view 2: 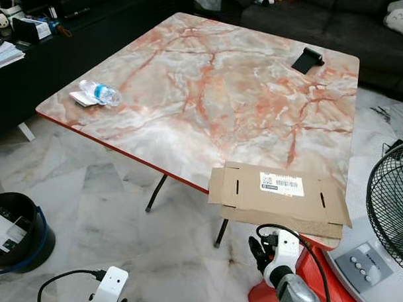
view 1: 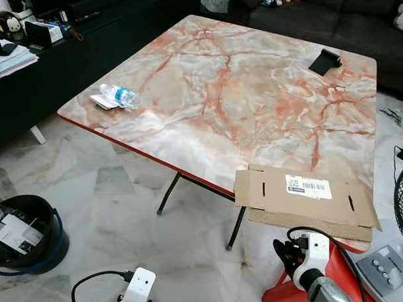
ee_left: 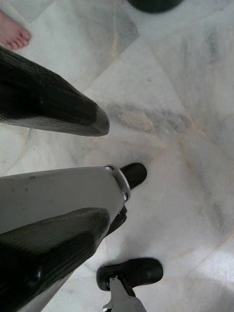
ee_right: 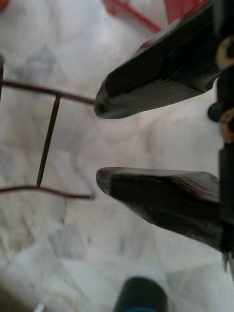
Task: Picking trash to rubbish bin
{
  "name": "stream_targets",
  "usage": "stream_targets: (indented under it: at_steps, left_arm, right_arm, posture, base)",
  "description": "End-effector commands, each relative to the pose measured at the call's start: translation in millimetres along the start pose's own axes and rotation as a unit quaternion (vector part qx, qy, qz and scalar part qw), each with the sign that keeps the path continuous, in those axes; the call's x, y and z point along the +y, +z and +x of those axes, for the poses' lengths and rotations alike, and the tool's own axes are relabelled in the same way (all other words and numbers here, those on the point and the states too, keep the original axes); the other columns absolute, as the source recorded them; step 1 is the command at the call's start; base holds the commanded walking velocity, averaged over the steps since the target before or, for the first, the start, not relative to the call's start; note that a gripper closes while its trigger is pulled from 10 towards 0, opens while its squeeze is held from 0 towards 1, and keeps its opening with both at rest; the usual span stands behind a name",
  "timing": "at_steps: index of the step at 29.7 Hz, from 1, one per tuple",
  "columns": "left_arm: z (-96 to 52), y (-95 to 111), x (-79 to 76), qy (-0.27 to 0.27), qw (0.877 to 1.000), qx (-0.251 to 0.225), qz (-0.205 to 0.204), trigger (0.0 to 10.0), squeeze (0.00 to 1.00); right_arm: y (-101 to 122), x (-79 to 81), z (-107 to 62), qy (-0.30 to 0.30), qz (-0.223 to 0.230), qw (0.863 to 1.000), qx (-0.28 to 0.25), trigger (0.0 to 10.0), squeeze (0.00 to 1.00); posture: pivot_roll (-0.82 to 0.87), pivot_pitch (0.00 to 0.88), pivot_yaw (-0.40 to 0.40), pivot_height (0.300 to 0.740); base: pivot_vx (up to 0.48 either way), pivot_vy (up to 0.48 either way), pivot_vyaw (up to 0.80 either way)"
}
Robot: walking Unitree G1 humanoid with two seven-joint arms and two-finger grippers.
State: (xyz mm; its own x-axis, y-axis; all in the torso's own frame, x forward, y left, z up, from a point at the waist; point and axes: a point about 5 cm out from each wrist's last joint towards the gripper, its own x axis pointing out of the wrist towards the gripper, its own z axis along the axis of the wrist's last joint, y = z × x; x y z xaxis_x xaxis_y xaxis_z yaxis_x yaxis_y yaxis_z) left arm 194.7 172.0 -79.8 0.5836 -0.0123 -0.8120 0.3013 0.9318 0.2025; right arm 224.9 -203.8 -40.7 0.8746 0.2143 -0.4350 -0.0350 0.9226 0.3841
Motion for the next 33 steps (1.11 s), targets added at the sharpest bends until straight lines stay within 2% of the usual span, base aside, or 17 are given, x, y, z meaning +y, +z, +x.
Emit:
stream_targets:
  at_steps: [1,6,10,15,19,22,33]
  left_arm:
    - [-0.7,-5.1,-4.1,-0.008,1.000,0.008,0.002,10.0,0.00]
    - [-0.8,-5.5,-5.1,-0.010,1.000,0.009,0.002,10.0,0.00]
    - [-0.9,-6.2,-6.0,-0.012,1.000,0.009,0.001,10.0,0.00]
    - [-0.9,-6.0,-6.1,-0.013,1.000,0.009,0.002,10.0,0.00]
    - [-0.9,-6.0,-6.0,-0.014,1.000,0.008,0.003,10.0,0.00]
    - [-0.9,-5.9,-5.8,-0.014,1.000,0.008,0.003,10.0,0.00]
    - [-0.9,-5.9,-5.7,-0.015,1.000,0.008,0.003,10.0,0.00]
  right_arm:
    - [-2.7,-4.0,-5.0,0.000,0.005,1.000,-0.003,10.0,0.00]
    - [-11.4,-7.6,-10.5,-0.012,0.010,1.000,0.011,10.0,0.00]
    - [-21.3,-11.4,-20.5,-0.010,0.035,0.999,0.006,10.0,0.00]
    - [-18.1,-13.5,-25.1,0.010,0.057,0.998,-0.020,10.0,0.00]
    - [-12.0,-14.4,-35.2,0.065,0.097,0.991,-0.062,10.0,0.00]
    - [-10.1,-14.4,-40.2,0.088,0.111,0.987,-0.073,10.0,0.00]
    - [-7.9,-13.2,-45.6,0.104,0.122,0.984,-0.079,10.0,0.00]
  posture:
    - [0.05,0.130,-0.080,0.740]
    - [0.05,0.131,-0.080,0.740]
    - [0.05,0.132,-0.079,0.740]
    - [0.05,0.133,-0.076,0.740]
    - [0.04,0.132,-0.073,0.740]
    - [0.04,0.131,-0.070,0.740]
    - [0.04,0.131,-0.070,0.740]
  base:
    - [0.000,0.000,0.00]
    - [0.000,0.000,0.00]
    - [0.000,0.000,0.00]
    - [0.000,0.000,0.00]
    - [0.000,0.000,0.00]
    - [0.000,0.000,0.00]
    - [0.000,0.000,0.00]
